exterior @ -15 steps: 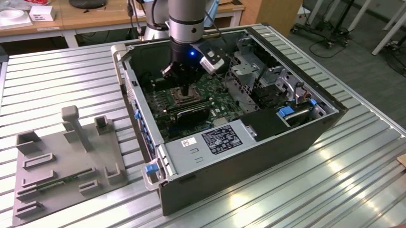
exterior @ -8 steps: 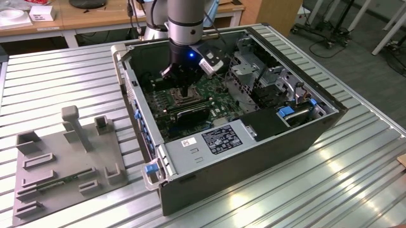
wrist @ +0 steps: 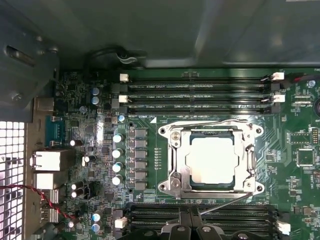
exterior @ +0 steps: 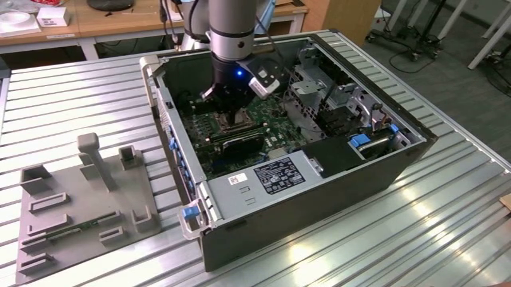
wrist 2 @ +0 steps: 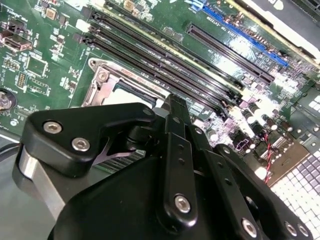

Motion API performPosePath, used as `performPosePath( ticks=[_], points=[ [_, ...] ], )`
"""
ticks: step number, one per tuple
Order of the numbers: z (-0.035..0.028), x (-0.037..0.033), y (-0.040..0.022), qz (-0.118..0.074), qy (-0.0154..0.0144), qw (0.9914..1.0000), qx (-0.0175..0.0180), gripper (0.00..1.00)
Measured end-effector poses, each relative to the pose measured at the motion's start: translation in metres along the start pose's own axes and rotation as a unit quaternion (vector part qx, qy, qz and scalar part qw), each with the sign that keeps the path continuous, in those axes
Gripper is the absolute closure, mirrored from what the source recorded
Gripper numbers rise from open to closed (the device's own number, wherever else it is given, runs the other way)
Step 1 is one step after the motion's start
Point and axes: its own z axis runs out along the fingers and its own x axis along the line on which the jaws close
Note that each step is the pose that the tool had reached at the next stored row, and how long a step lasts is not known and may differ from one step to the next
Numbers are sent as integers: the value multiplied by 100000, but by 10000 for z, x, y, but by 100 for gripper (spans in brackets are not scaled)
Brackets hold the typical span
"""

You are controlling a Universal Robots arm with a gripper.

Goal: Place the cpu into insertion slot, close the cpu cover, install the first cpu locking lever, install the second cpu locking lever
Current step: 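Install the second cpu locking lever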

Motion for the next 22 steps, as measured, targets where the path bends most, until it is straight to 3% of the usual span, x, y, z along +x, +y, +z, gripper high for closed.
performPosePath(
  ticks=[11,22],
  points=[
    [113,62,-22,104,-15,100000,2,89],
    [150,121,-22,115,-14,100000,2,89]
  ],
)
